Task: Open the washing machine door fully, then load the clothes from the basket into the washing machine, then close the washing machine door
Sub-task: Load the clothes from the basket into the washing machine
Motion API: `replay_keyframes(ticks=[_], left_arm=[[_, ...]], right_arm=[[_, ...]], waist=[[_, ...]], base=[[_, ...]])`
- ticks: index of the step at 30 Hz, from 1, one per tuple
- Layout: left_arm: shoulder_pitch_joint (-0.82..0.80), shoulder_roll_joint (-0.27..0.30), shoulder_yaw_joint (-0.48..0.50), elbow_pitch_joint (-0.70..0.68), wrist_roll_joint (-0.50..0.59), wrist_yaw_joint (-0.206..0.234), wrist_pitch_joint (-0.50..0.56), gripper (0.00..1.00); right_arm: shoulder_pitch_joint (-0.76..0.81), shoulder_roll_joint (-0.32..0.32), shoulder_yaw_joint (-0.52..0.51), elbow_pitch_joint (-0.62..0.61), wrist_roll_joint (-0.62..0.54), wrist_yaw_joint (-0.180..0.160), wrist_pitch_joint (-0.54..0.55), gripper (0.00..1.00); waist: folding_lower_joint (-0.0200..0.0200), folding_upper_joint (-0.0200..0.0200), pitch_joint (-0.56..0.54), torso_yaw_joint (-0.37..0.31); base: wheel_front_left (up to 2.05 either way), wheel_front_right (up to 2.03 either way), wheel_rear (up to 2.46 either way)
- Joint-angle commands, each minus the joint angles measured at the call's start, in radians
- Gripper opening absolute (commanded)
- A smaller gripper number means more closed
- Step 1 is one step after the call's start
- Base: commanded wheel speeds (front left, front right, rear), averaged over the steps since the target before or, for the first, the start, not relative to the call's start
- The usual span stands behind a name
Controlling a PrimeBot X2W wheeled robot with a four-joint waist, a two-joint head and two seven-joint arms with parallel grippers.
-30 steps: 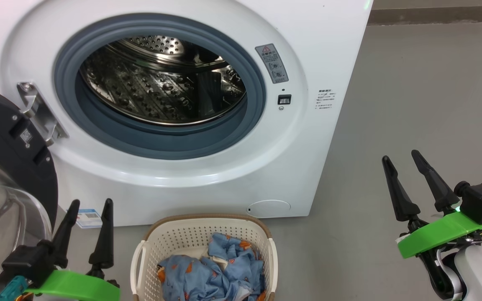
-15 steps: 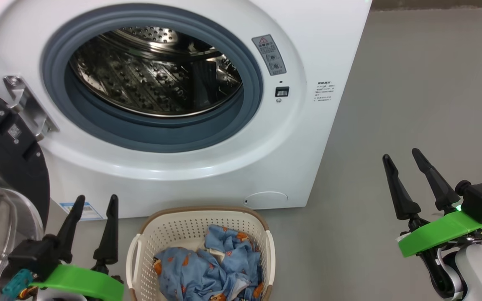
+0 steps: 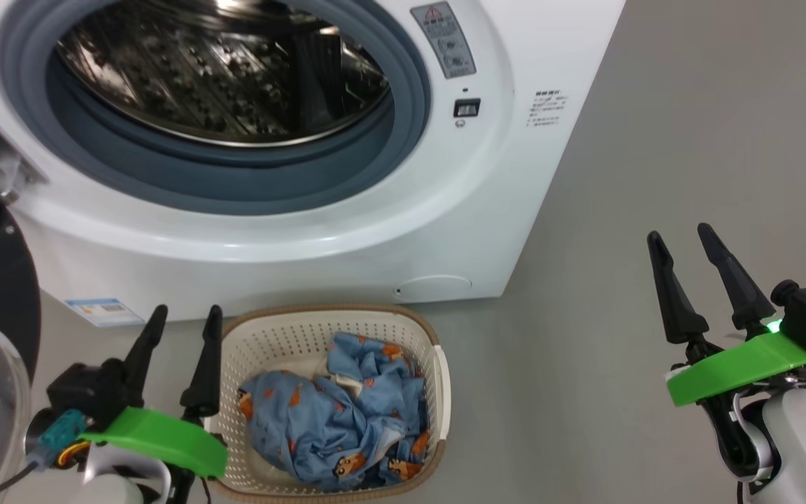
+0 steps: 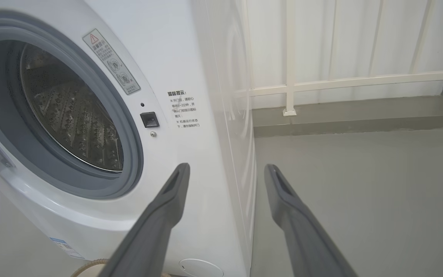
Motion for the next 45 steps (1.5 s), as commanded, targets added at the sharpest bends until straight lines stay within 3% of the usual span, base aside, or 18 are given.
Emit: replay_keyframes(ticks=[1,14,28,36,45], left_arm=[[-0.050,0.019,0.026,-0.001,0.011,-0.010,0.005,1.00],[-0.186,-0.012,-0.040,0.205,0.004,-0.094,0.070,1.00],[-0.384,-0.063,-0.121,0.547,0.003,-0.213,0.160,1.00],[-0.489,-0.087,-0.171,0.709,-0.002,-0.250,0.214,1.00],[-0.588,-0.102,-0.223,0.823,-0.022,-0.260,0.253,1.00]], right_arm=[[-0.024,-0.005,0.010,-0.025,-0.010,0.006,-0.009,1.00],[-0.083,0.033,-0.005,-0.043,-0.024,0.006,-0.009,1.00],[-0.157,0.073,-0.012,-0.076,-0.035,0.006,-0.009,1.00],[-0.194,0.098,-0.003,-0.093,-0.040,0.006,-0.009,1.00],[-0.241,0.130,0.010,-0.109,-0.037,0.006,-0.009,1.00]], waist=[[-0.0001,0.0000,0.052,-0.010],[-0.0001,0.0000,0.221,-0.041],[-0.0001,0.0000,0.416,-0.102],[-0.0001,0.0000,0.501,-0.139],[-0.0001,0.0000,0.604,-0.188]], base=[[0.00,0.00,0.00],[0.00,0.00,0.00],[0.00,0.00,0.00],[0.00,0.00,0.00],[0.00,0.00,0.00]])
